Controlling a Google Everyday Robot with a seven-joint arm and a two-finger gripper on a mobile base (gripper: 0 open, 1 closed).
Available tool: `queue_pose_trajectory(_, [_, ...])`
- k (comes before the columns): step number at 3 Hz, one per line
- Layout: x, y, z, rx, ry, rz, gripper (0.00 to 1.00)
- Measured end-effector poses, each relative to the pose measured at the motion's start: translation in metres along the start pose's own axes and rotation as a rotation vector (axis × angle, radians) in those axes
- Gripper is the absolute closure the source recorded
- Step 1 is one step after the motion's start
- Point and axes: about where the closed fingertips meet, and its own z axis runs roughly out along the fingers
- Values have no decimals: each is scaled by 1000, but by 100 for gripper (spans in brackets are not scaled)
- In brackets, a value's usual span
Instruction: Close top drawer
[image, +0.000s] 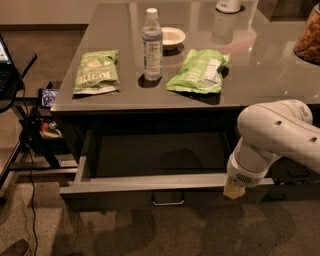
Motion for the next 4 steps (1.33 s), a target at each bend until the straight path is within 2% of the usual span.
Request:
queue_pose_trajectory(2, [34,34,-4,-33,9,80,100])
queue_pose_trajectory(3, [35,35,-4,-33,9,81,100])
queue_pose_trajectory(4, [18,19,11,-20,9,76,100])
